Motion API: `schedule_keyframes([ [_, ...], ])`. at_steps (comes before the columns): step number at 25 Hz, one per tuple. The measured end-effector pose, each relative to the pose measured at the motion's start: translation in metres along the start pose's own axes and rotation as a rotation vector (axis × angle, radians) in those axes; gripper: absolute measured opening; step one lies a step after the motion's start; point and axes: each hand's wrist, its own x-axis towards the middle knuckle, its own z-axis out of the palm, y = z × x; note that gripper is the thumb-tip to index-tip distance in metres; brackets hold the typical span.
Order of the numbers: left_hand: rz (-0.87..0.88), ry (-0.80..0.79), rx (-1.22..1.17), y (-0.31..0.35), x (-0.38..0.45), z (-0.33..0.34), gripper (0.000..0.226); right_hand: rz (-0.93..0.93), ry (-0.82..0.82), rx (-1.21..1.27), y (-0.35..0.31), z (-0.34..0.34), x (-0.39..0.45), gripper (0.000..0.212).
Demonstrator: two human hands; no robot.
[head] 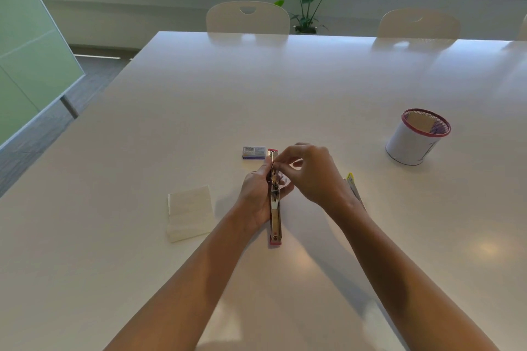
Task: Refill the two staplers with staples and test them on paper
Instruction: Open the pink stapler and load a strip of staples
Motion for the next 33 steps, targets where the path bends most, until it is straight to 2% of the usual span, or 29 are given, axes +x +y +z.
schedule_keyframes([
  [7, 0.022, 0.036, 0.076, 0.002, -0.007, 0.001, 0.036, -0.037, -0.05, -0.214, -0.011, 0.006, 0.002, 0.008],
  [11, 0.03, 0.062, 0.071, 0.005, -0.011, 0.004, 0.032, -0.036, -0.074, -0.255, -0.012, 0.011, -0.003, 0.01],
  [16, 0.029, 0.062, 0.06, 0.006, -0.011, 0.004, 0.038, -0.071, -0.027, -0.164, -0.018, 0.015, -0.013, 0.012],
  [19, 0.042, 0.061, 0.091, 0.006, -0.013, 0.004, 0.035, -0.053, -0.035, -0.015, -0.016, 0.013, -0.017, 0.012],
  [22, 0.04, 0.112, 0.101, 0.006, -0.012, 0.004, 0.033, -0.061, -0.063, 0.089, -0.015, 0.01, -0.02, 0.02],
  [26, 0.014, 0.148, 0.143, 0.004, -0.01, 0.003, 0.045, -0.088, -0.053, 0.098, -0.014, 0.008, -0.022, 0.025],
  [30, 0.022, 0.195, 0.254, 0.002, -0.01, 0.001, 0.043, -0.094, -0.037, 0.09, -0.014, 0.011, -0.022, 0.026],
  [33, 0.006, 0.122, 0.103, 0.003, -0.011, 0.002, 0.043, -0.033, 0.001, 0.147, -0.013, 0.014, -0.022, 0.03],
])
